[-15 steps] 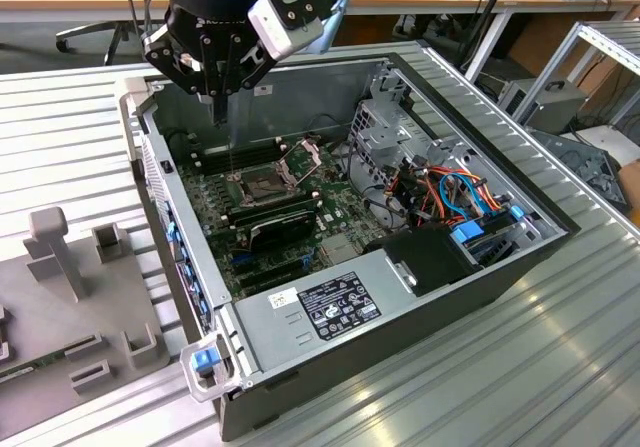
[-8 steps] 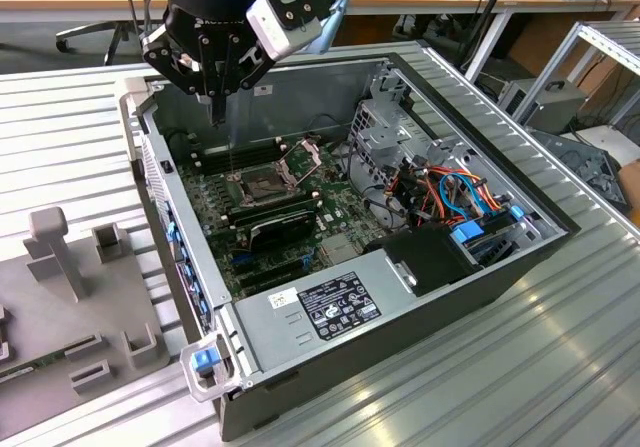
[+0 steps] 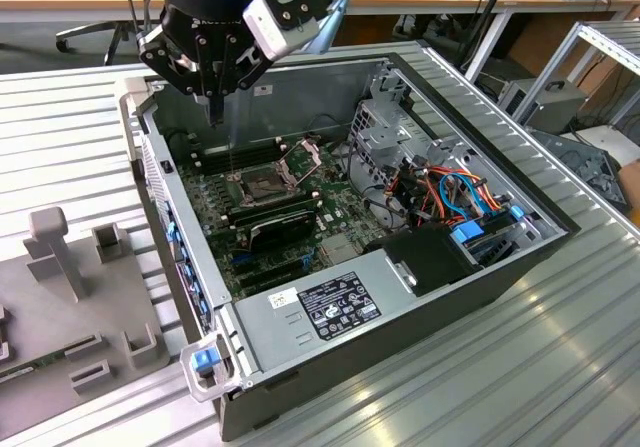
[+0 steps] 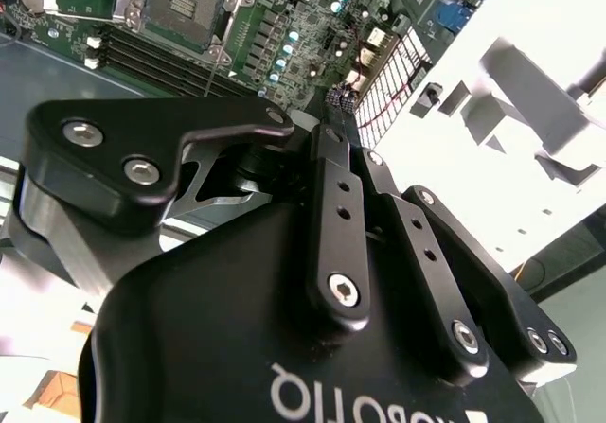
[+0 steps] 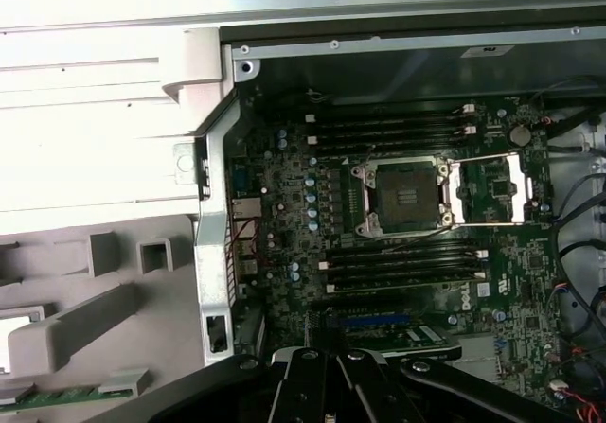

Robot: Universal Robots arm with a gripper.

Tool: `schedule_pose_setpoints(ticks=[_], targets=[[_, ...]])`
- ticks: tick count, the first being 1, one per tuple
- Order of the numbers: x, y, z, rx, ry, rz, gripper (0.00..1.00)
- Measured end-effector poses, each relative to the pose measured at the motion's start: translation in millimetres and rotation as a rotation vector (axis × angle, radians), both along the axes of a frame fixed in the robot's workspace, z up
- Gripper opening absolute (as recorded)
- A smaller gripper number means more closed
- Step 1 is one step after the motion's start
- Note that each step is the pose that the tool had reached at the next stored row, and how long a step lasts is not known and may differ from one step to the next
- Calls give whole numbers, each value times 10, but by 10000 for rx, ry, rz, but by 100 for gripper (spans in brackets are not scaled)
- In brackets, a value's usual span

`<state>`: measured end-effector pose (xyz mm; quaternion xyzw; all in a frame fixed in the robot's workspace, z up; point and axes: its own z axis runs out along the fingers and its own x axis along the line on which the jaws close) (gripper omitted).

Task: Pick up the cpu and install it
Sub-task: 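Reach for the cpu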

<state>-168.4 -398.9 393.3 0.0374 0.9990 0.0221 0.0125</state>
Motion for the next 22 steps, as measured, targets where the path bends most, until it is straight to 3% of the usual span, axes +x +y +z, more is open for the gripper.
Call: schedule_pose_setpoints(ticks=[22], targets=[[-102,0,0,0,0,0,11]])
